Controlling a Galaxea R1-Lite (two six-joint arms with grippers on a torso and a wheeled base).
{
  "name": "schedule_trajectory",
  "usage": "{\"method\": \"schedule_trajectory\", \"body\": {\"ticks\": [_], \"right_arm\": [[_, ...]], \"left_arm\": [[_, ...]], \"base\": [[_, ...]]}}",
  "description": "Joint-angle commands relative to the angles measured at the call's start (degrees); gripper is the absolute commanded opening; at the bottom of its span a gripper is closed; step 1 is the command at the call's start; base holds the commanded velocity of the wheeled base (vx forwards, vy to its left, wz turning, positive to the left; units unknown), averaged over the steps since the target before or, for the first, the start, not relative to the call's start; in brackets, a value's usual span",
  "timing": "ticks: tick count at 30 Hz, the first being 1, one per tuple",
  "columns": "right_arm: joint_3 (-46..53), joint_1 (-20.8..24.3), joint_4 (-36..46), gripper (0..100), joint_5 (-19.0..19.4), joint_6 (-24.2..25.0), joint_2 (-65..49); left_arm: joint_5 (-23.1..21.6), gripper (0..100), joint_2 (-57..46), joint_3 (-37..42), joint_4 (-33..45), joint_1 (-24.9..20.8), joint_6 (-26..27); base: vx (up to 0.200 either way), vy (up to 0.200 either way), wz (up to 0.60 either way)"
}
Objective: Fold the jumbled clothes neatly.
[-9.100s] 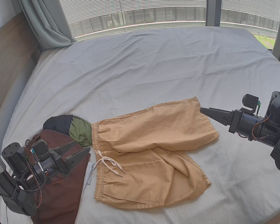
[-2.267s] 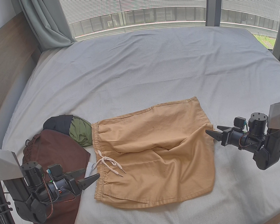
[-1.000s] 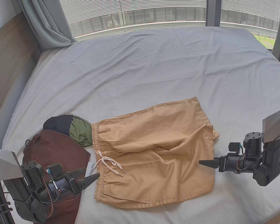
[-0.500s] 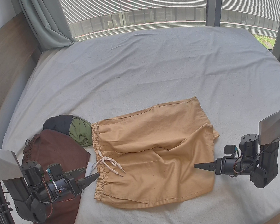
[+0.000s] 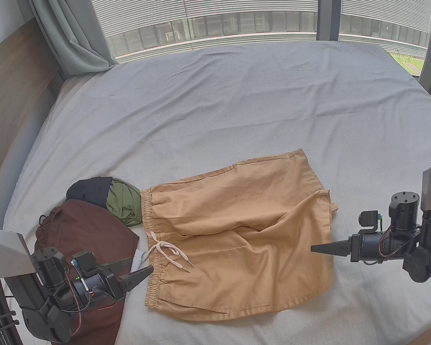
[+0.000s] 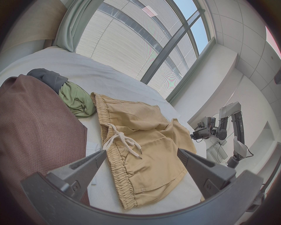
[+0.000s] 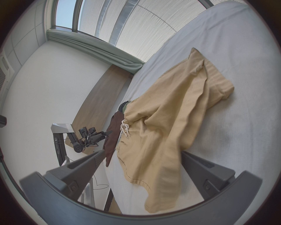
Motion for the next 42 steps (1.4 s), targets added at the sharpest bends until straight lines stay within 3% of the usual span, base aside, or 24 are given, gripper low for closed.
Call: {"method": "schedule_trajectory", "body": {"ticks": [1, 11, 21, 27, 32, 42], "right_arm": [[1.48, -1.64, 0.03, 100, 0.36, -0.19, -3.93], [3.32, -5.42, 0.12, 100, 0.36, -1.94, -6.65], [4.11, -7.62, 0.03, 100, 0.36, -13.55, -0.94], [3.94, -7.44, 0.03, 100, 0.36, -13.72, -0.59], [3.76, -7.27, 0.03, 100, -0.08, -13.72, -0.41], [3.59, -7.09, 0.03, 100, -0.26, -13.81, 0.12]], "left_arm": [[-0.02, 100, -0.05, -0.02, -0.01, 0.04, -0.01], [-0.02, 100, 0.13, -0.02, -0.01, 0.04, -0.01], [0.07, 100, 0.30, 0.07, -0.01, 0.04, -0.01], [-0.64, 100, 0.74, 0.59, -0.01, 0.13, -0.01], [-4.33, 100, 1.80, 1.74, -0.01, 1.27, 0.08], [-4.42, 100, 3.82, 4.29, -0.01, 1.27, 0.17]], "base": [[0.000, 0.000, 0.00], [0.000, 0.000, 0.00], [0.000, 0.000, 0.00], [0.000, 0.000, 0.00], [0.000, 0.000, 0.00], [0.000, 0.000, 0.00]]}}
